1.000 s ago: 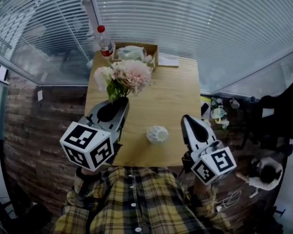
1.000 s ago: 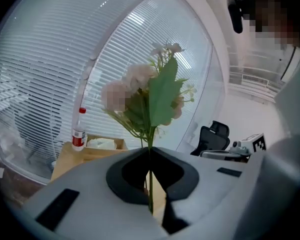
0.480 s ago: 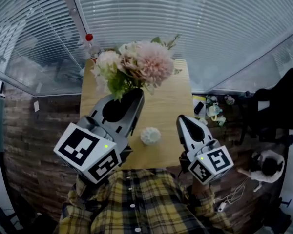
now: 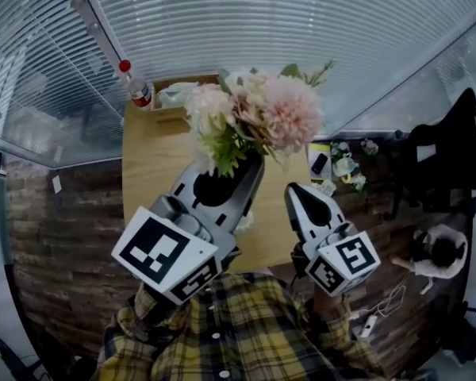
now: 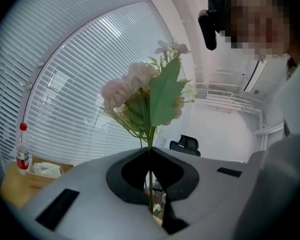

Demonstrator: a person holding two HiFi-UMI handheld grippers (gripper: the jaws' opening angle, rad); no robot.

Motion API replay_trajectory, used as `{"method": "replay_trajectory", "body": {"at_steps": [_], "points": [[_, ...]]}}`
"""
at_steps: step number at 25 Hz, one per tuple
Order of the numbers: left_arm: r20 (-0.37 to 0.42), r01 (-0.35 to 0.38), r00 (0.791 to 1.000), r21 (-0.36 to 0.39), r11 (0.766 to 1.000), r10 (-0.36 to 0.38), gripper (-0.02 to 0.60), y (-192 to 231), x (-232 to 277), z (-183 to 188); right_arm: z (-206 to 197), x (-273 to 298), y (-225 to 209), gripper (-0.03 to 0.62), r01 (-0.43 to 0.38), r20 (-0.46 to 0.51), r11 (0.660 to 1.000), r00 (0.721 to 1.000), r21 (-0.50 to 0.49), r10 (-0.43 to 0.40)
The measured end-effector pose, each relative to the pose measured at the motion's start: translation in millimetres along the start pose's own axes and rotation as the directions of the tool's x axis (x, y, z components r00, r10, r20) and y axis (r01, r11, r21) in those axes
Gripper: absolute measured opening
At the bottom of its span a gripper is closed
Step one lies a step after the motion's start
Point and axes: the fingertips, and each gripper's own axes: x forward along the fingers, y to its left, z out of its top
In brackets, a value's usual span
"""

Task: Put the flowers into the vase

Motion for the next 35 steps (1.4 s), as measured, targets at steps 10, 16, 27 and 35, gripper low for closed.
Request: {"method": "replay_trajectory", "body": {"at_steps": [10, 16, 27, 35], "points": [[0.005, 0.030, 1.000, -0.032, 0.999, -0.030, 0.015, -0.8, 2.4, -29.1, -13.0, -10.0, -7.9, 0.014, 0.038, -0.009, 0.999, 0.999, 0.036, -0.038], [-0.038, 0.009, 0.999, -0.039, 0.999, -0.010, 0.015, 5.1, -2.0, -55.4, -22.2, -12.2, -12.7, 0.014, 0.052, -0.021, 0.997, 0.999, 0.054, -0.050], [-0.067, -0.002, 0.998, -0.037, 0.999, -0.001, 0.015, 4.6, -23.0, -84.6, -27.5, -10.3, -8.1, 0.014, 0.043, -0.030, 0.997, 0.999, 0.061, -0.042], [-0.208, 0.012, 0.978, 0.005, 1.000, -0.011, 0.016, 1.9, -32.5, -109.9, -28.8, -7.2, -8.2, 0.014, 0.036, -0.044, 0.998, 0.998, 0.056, -0.033]]}}
